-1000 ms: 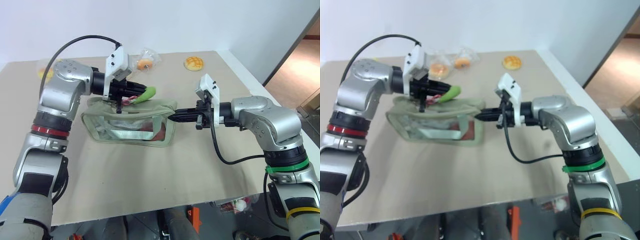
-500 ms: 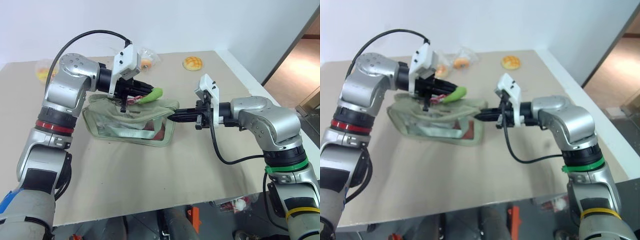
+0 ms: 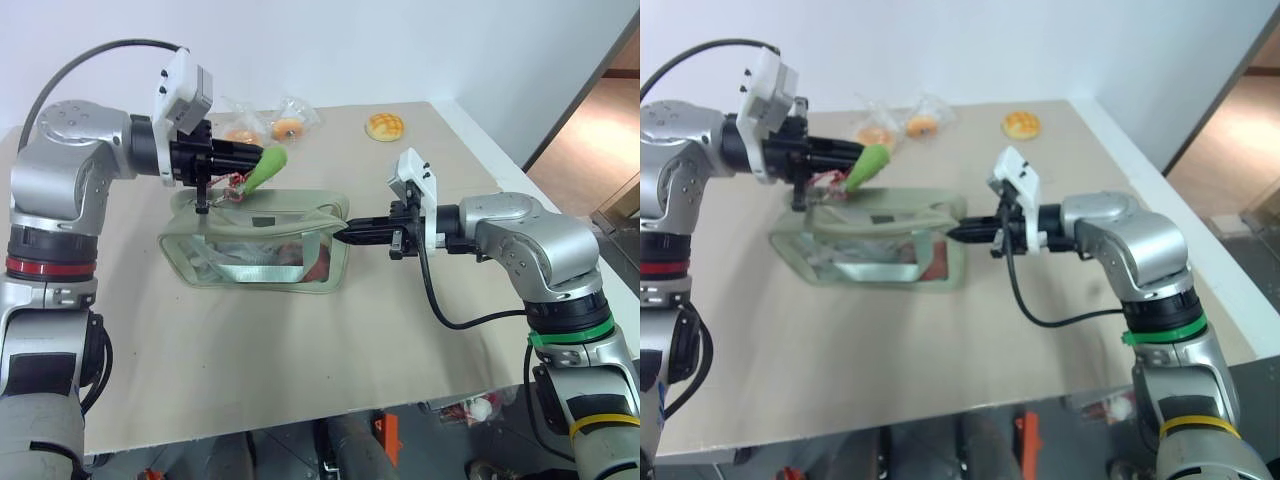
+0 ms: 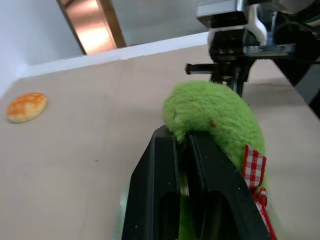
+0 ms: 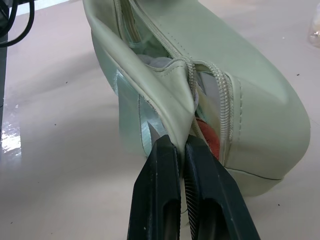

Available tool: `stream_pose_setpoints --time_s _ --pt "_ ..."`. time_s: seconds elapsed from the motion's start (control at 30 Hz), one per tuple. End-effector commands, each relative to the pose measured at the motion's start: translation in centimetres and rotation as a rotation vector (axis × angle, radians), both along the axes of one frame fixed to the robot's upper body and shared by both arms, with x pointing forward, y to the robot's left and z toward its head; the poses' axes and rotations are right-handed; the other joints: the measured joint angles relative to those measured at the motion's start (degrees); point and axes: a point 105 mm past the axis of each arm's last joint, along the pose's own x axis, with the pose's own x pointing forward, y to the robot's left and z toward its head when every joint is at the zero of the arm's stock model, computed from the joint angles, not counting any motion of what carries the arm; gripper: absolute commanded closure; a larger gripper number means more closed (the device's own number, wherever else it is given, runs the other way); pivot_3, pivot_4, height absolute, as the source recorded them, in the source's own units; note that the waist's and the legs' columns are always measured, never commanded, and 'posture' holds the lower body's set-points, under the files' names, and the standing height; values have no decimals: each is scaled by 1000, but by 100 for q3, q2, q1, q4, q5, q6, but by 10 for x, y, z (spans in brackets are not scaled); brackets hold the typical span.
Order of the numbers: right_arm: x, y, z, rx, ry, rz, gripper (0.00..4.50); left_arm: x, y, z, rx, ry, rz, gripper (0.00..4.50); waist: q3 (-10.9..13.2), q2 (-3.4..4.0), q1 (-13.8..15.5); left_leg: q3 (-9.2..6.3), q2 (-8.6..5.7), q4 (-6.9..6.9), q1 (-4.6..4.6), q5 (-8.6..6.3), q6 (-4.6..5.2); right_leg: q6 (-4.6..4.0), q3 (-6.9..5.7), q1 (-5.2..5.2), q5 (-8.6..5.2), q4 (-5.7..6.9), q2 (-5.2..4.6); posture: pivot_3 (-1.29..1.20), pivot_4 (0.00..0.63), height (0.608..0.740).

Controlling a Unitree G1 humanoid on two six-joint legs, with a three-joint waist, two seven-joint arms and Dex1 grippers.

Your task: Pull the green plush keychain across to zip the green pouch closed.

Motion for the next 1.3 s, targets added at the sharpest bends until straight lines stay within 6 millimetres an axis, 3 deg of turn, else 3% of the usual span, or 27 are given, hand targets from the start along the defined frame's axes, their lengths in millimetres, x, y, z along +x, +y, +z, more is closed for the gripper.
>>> stream_pose_setpoints --time_s 0.03,0.13,0.3,0.8,1.0,1.17,1.3 --pt "-2 3 15 22 -50 29 4500 -12 1 15 -31 -20 -30 2947 0 0 -1 -4 -1 0 0 0 0 -2 0 0 1 0 2 0 150 740" --pt "-2 4 14 22 -50 31 4500 -8 3 17 -38 -33 13 2072 0 0 -1 -11 -1 -1 3 0 0 -5 2 0 3 0 10 0 150 740" --pt "-2 5 14 22 -50 37 4500 -4 13 24 -83 -39 66 224 0 0 -3 -15 -1 -2 3 0 0 -7 4 0 4 0 15 0 150 740" --pt "-1 8 16 22 -54 54 4500 -15 51 12 -29 -30 152 224 0 1 0 -14 -1 -2 6 0 0 -8 6 0 5 0 16 0 150 740" --pt "-2 10 14 23 -51 59 4500 -21 62 27 -62 -44 173 224 0 1 -9 -15 -1 -4 7 0 0 -10 6 0 4 0 17 0 150 740" --pt "-2 10 12 26 -45 58 4500 -31 85 40 -110 -52 231 224 1 1 -17 -17 2 -7 10 0 0 -13 5 -1 3 0 22 0 150 740" --pt "-2 9 11 27 -39 52 4500 -37 115 23 -78 -16 335 224 1 2 -26 -13 1 -15 19 -1 1 -15 12 -1 2 0 22 0 150 740"
